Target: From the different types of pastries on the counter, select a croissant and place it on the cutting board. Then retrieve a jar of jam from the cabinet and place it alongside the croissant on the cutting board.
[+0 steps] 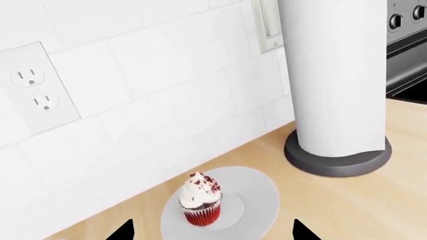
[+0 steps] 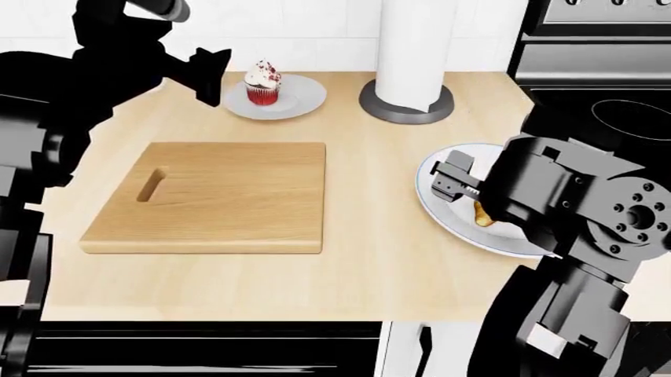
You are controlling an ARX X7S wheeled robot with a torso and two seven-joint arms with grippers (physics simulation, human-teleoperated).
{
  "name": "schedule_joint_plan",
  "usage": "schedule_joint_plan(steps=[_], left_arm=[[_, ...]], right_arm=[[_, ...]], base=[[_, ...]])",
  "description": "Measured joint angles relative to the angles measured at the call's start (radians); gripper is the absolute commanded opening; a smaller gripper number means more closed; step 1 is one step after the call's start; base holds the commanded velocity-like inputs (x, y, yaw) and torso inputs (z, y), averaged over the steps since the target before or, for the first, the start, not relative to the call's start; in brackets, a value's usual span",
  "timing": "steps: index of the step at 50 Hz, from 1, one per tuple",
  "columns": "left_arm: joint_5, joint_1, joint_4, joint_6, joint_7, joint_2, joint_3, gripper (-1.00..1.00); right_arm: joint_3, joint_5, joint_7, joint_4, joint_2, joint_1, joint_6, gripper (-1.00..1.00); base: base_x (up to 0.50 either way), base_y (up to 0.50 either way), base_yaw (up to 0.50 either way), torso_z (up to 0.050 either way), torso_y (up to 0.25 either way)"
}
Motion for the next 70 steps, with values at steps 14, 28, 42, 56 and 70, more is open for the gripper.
schedule_joint_plan(steps=[14,28,42,56,70], left_arm=[[-0.001,-0.004,-0.001,0.0,-0.001,0.001,0.002,1.0],[-0.001,-0.006,-0.009,0.008,0.0,0.002,0.002,1.0],[-0.007,-0.007,0.002,0.005,-0.001,-0.002,-0.001,1.0],[-0.017,-0.008,0.048,-0.027,-0.022,-0.026,-0.018,1.0],[-0.021,-0.012,0.096,-0.071,-0.077,-0.083,-0.059,1.0]], right_arm=[[0.001,0.0,-0.001,-0.002,0.0,-0.004,0.0,-1.0],[-0.011,0.002,0.0,-0.009,0.0,-0.001,-0.003,-1.0],[-0.083,0.01,0.0,-0.023,0.039,0.102,-0.004,-1.0],[-0.299,0.063,-0.151,0.072,0.081,0.308,-0.042,-1.0],[-0.528,0.06,-0.486,0.205,0.055,0.426,-0.129,-1.0]], base=[[0.0,0.0,0.0,0.0,0.0],[0.0,0.0,0.0,0.0,0.0],[0.0,0.0,0.0,0.0,0.0],[0.0,0.0,0.0,0.0,0.0],[0.0,0.0,0.0,0.0,0.0]])
